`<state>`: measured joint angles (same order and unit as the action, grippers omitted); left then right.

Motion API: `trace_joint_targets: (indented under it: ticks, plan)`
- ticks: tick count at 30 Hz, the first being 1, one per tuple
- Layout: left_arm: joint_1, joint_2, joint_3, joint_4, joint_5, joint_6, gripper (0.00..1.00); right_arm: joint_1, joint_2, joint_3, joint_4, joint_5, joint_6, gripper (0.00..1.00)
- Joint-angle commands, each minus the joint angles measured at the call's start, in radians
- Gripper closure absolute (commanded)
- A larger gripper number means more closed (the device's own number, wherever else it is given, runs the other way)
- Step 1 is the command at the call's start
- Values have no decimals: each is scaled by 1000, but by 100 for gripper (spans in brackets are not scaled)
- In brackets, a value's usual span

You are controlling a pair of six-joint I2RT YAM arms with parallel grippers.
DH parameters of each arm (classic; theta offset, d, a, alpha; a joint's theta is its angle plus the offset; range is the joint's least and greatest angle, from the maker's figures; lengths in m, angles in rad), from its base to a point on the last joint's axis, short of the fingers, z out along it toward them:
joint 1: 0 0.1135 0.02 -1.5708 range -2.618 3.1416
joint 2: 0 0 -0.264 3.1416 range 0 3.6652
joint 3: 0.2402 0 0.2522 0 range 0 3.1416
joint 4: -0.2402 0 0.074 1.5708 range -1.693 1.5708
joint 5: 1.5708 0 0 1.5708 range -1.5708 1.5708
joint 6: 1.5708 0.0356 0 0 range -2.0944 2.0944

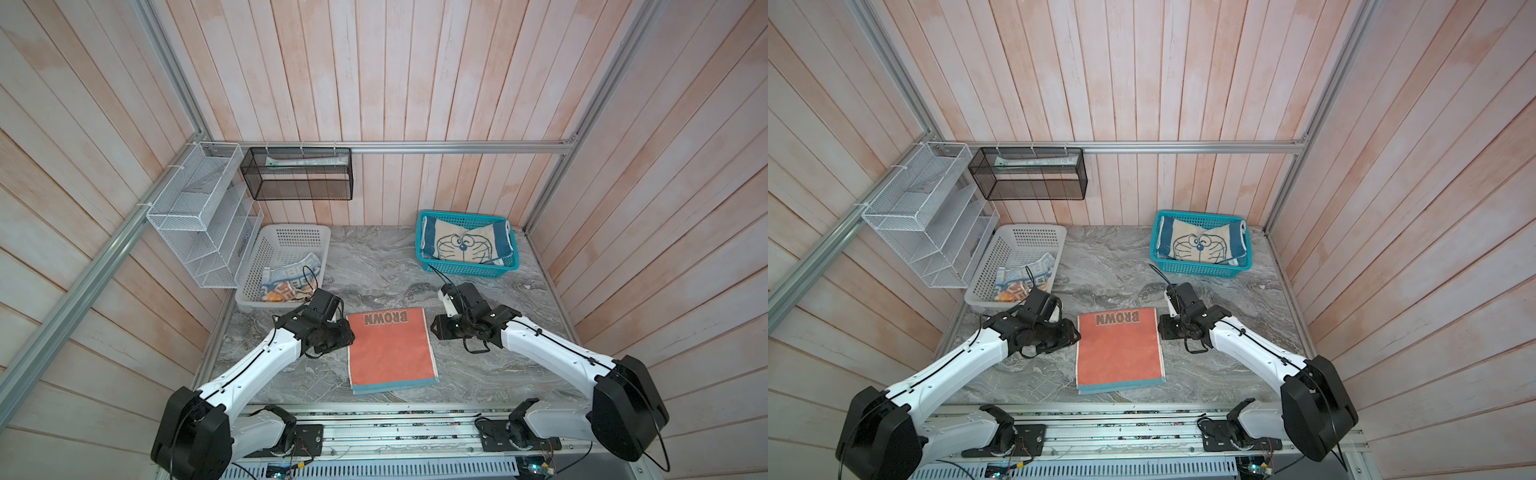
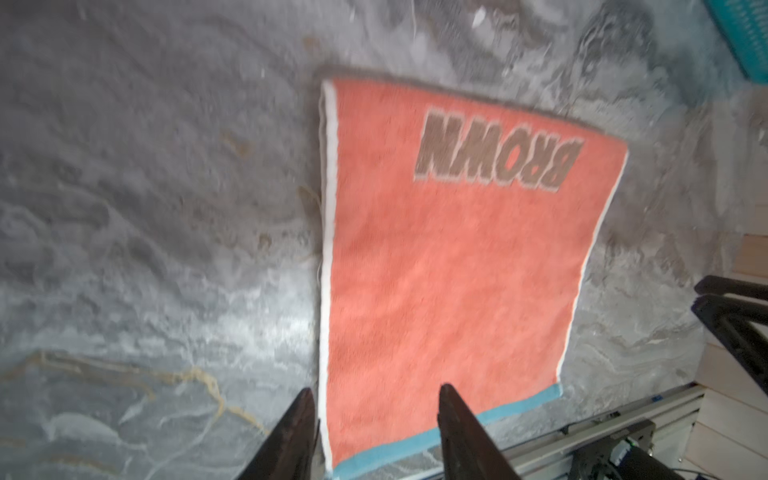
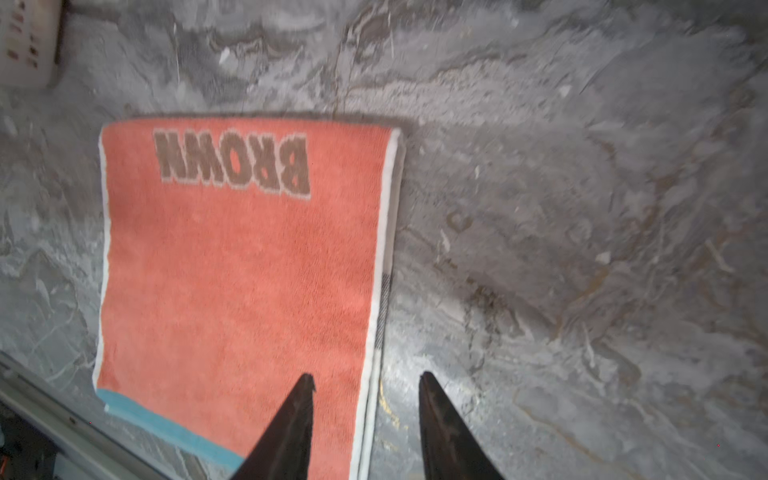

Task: Fold and stack the towels
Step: 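Move both grippers to the coral towel's far edge and grasp its corners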

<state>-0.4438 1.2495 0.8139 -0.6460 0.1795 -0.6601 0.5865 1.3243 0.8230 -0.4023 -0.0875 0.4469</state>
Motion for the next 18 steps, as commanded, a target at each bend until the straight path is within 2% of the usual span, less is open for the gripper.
trace_joint_targets:
  ticks: [1,4,10,14,18]
  plan:
    - [41,92,31,161,-35,91,47,-36,70,32,129,51,-10,57]
    - [68,190,63,241,-35,117,42,-48,172,86,153,20,-32,56]
    - [133,352,94,333,22,131,40,-50,390,195,155,-50,-59,56]
    - [144,421,109,344,68,135,39,-50,472,247,145,-66,-71,56]
    - [146,457,110,359,114,138,44,-48,503,267,143,-83,-85,59]
